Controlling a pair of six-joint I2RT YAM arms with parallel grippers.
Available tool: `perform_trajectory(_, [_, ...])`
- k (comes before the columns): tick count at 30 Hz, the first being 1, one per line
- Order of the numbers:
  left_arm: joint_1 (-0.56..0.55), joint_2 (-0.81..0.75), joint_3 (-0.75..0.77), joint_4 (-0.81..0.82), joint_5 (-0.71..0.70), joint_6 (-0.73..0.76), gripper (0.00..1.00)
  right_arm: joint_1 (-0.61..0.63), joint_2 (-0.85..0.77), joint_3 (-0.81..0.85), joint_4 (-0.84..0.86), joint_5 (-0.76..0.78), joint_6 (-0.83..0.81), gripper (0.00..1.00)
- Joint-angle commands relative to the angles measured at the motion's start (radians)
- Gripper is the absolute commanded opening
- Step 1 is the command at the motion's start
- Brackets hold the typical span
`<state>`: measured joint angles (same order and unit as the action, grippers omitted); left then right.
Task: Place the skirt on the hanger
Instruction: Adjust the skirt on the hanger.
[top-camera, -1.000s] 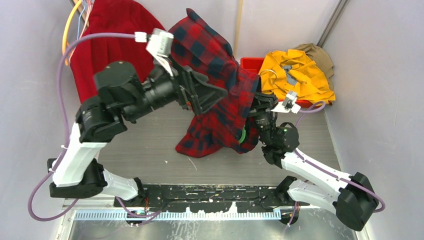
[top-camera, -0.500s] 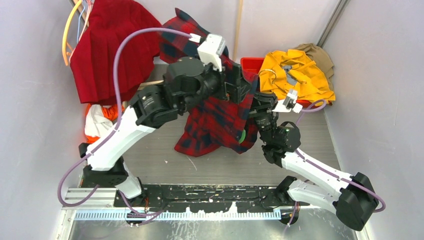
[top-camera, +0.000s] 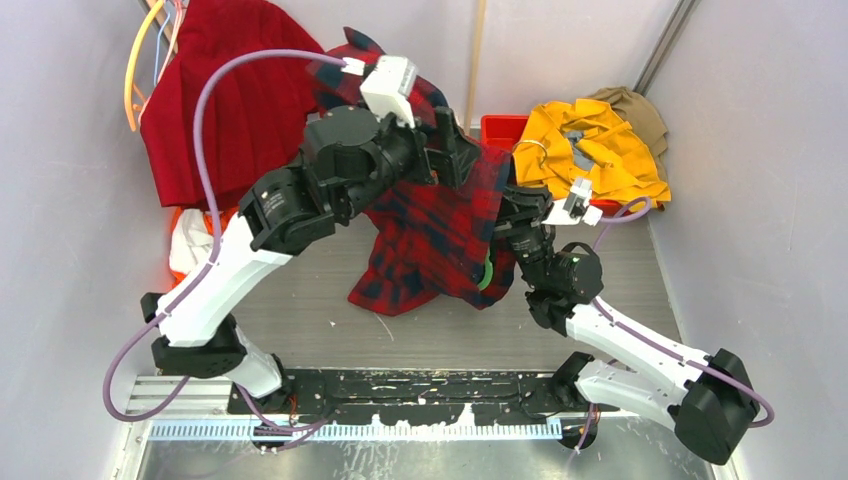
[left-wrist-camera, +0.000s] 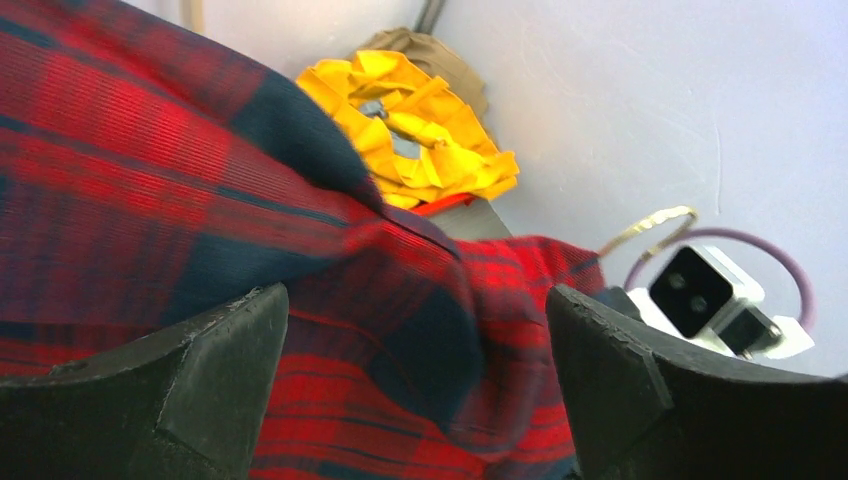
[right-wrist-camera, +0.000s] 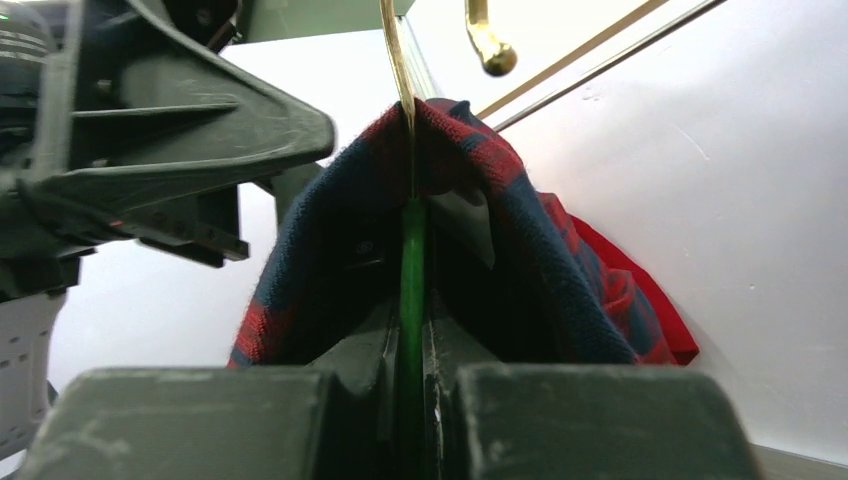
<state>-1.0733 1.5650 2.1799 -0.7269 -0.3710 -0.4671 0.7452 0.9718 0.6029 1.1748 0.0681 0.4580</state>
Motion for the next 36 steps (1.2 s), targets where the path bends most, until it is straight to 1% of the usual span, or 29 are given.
perform_trajectory(1, [0.052, -0.040, 0.011, 0.046, -0.053, -0.004, 0.99, 0.019, -0.064, 0.066, 0.196, -0.044, 0.005, 0.01])
perform_trajectory(7, [0.086, -0.035, 0.002, 0.057, -0.075, -0.010, 0.99, 0.037, -0.059, 0.072, 0.185, -0.064, 0.005, 0.01])
perform_trajectory(11, [0.092, -0.013, 0.026, 0.079, -0.039, -0.030, 0.99, 0.060, -0.033, 0.088, 0.175, -0.077, -0.006, 0.01])
perform_trajectory(16, [0.091, 0.046, 0.082, 0.051, 0.022, -0.052, 0.99, 0.095, 0.001, 0.105, 0.172, -0.084, -0.028, 0.01])
perform_trajectory(21, [0.091, 0.058, 0.076, 0.043, 0.033, -0.053, 1.00, 0.114, 0.011, 0.116, 0.155, -0.089, -0.051, 0.01])
perform_trajectory(24, [0.090, 0.045, 0.052, 0.063, 0.055, -0.054, 0.86, 0.118, 0.018, 0.119, 0.153, -0.088, -0.060, 0.01])
perform_trajectory(25, [0.090, 0.043, 0.046, 0.068, 0.064, -0.057, 0.79, 0.118, 0.023, 0.122, 0.151, -0.087, -0.062, 0.01])
perform_trajectory(31, [0.090, 0.052, 0.027, 0.055, 0.147, -0.090, 0.46, 0.119, 0.044, 0.128, 0.153, -0.080, -0.068, 0.01])
perform_trajectory(32, [0.090, 0.049, 0.018, 0.057, 0.152, -0.092, 0.42, 0.118, 0.043, 0.127, 0.147, -0.076, -0.070, 0.01])
perform_trajectory(35, [0.094, 0.044, 0.005, 0.059, 0.187, -0.092, 0.39, 0.119, 0.049, 0.132, 0.130, -0.079, -0.073, 0.01])
perform_trajectory(36, [0.094, 0.045, 0.004, 0.061, 0.199, -0.091, 0.34, 0.118, 0.050, 0.135, 0.118, -0.079, -0.072, 0.01])
